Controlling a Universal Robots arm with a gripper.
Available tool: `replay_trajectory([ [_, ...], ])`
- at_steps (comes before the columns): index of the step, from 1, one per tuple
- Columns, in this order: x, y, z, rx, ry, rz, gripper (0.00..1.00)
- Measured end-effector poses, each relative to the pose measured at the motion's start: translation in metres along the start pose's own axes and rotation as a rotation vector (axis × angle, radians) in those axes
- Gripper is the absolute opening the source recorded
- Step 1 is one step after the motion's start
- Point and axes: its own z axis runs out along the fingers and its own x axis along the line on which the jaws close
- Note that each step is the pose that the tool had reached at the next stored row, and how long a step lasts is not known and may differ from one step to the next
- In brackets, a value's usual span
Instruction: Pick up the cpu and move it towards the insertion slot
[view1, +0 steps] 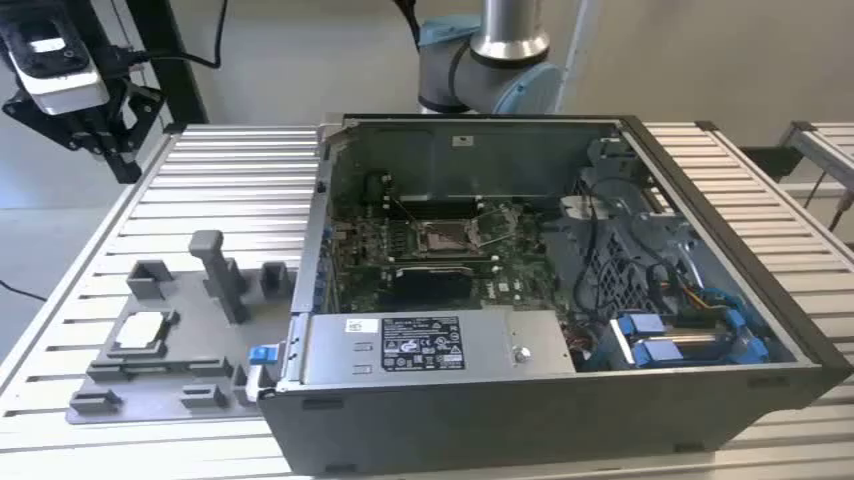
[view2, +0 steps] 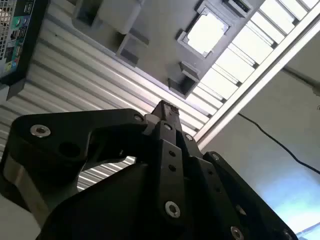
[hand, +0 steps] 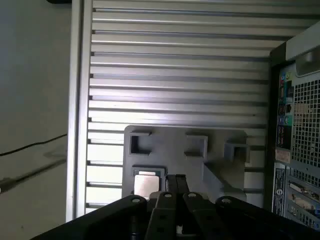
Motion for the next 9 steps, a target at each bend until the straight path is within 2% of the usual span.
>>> replay_trajectory([
  [9, 0.0, 0.0, 0.0, -0.0005, 0.0, 0.0, 0.0],
])
